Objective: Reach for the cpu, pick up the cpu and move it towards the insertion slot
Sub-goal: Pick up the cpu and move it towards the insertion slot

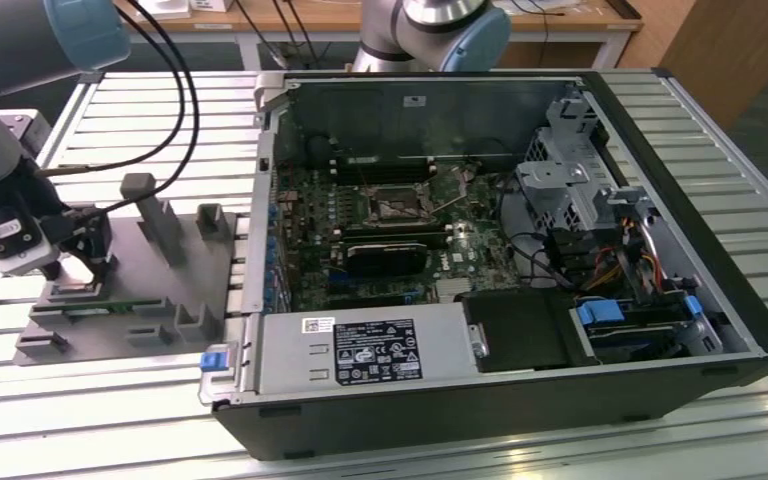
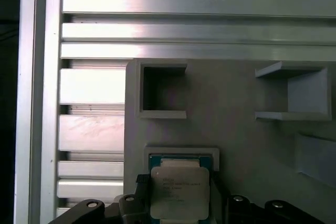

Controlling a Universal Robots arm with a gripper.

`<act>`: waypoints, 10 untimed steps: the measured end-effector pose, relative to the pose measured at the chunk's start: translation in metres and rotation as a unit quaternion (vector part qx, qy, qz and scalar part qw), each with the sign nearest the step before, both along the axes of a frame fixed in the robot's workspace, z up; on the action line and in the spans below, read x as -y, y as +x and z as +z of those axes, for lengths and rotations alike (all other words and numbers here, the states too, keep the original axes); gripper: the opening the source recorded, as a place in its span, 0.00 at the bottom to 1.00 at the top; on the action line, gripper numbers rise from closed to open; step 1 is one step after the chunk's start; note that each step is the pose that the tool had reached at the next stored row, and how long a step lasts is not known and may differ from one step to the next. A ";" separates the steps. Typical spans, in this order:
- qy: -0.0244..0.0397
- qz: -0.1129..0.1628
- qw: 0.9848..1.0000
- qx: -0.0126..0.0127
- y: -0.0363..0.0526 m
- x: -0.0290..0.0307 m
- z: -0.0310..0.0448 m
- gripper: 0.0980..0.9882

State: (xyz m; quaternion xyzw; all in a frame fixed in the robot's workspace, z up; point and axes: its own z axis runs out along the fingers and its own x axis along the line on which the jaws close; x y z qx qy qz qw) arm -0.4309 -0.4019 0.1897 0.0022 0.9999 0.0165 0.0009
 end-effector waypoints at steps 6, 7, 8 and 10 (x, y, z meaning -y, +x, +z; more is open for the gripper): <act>0.000 0.000 1.000 0.000 0.0000 0.0000 0.0105 0.50; 0.000 0.000 1.000 0.000 0.0000 0.0000 0.0117 0.50; 0.000 0.000 1.000 0.000 0.0000 0.0000 0.0131 0.50; 0.000 0.000 1.000 0.000 0.0000 0.0000 0.0168 0.50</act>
